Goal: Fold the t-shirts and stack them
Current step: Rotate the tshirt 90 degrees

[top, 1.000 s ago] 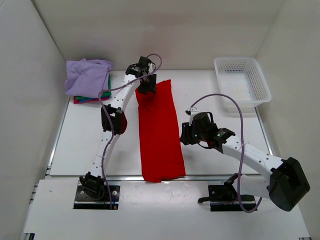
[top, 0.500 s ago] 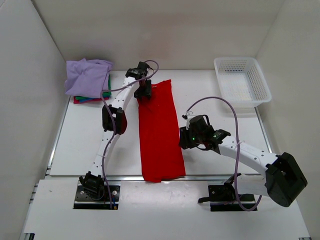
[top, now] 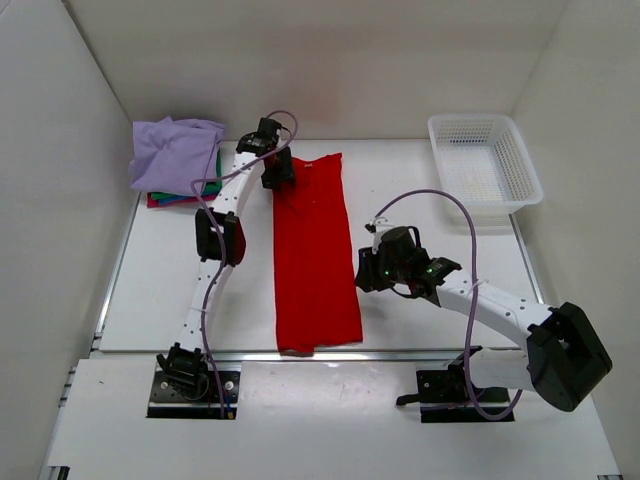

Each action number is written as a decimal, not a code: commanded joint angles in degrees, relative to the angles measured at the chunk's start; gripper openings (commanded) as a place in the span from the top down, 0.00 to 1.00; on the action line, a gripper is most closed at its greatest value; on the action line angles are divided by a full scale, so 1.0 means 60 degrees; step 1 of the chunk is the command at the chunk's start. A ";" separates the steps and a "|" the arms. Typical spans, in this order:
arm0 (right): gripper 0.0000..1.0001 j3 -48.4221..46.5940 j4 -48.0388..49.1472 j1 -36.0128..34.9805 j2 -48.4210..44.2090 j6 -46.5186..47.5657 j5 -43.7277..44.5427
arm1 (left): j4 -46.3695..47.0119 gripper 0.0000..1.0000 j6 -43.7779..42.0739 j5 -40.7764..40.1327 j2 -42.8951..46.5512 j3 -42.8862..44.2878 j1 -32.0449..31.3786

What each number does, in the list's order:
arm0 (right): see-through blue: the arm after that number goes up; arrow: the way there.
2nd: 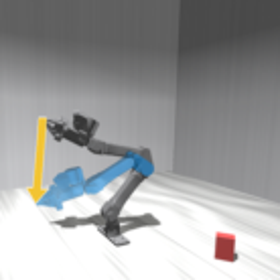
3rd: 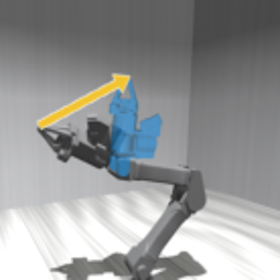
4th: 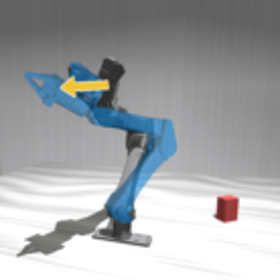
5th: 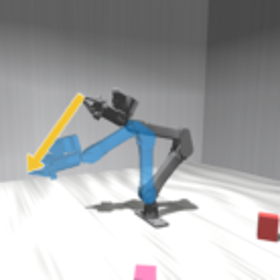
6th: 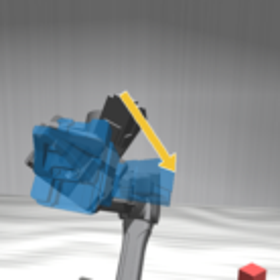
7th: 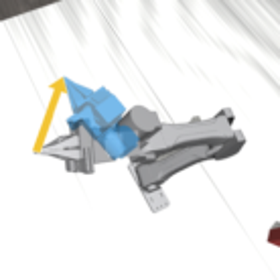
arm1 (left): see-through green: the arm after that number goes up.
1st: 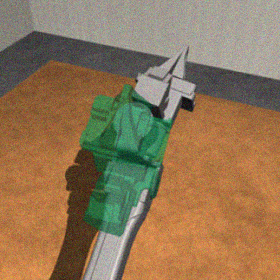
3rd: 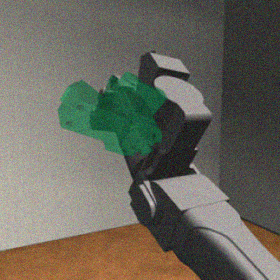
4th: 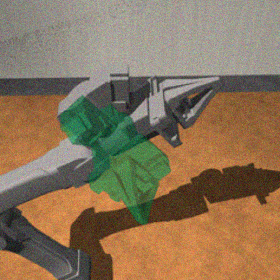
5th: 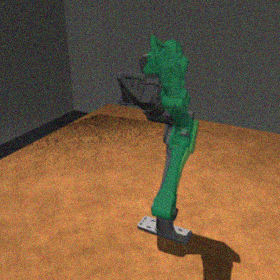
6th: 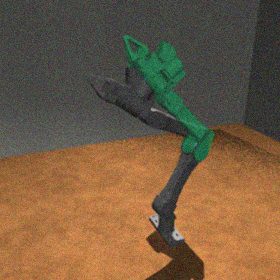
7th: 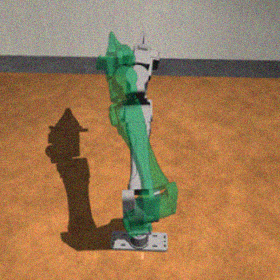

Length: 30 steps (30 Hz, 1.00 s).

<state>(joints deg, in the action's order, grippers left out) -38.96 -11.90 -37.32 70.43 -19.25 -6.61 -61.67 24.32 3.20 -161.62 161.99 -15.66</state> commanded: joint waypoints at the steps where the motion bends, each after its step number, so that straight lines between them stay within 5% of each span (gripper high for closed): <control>1: 0.65 0.0135 0.0767 0.0082 0.0024 0.0146 -0.0128 | 0.1107 0.38 -0.0009 0.0389 -0.0309 0.0115 0.0134; 9: 0.65 0.0063 0.0753 -0.0005 0.0111 0.0263 -0.0026 | 0.1272 0.38 -0.0784 0.0068 0.1137 0.0057 -0.0187; 16: 0.64 0.0151 -0.0124 0.0053 -0.0254 0.0233 0.0135 | -0.2826 0.37 -0.1066 -0.1294 0.3624 -0.0479 0.0002; 20: 0.63 0.0121 -0.0990 0.0141 -0.0444 0.0074 0.0193 | -0.2730 0.35 -0.1138 -0.2259 0.6731 -0.4155 -0.0421; 26: 0.63 0.0736 -0.1561 0.0228 -0.1163 -0.0528 -0.0215 | 0.1158 0.34 -0.0437 -0.1195 1.4093 -1.4911 -0.0978; 30: 0.62 0.1365 -0.1562 0.0156 -0.1456 -0.1477 -0.0582 | 0.2483 0.35 0.0544 -0.0228 1.6458 -1.9385 -0.1695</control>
<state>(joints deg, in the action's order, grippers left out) -32.95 -20.53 -36.25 63.11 -23.22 -8.14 -56.01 22.31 -3.40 -64.14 60.93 -24.21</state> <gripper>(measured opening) 0.375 0.656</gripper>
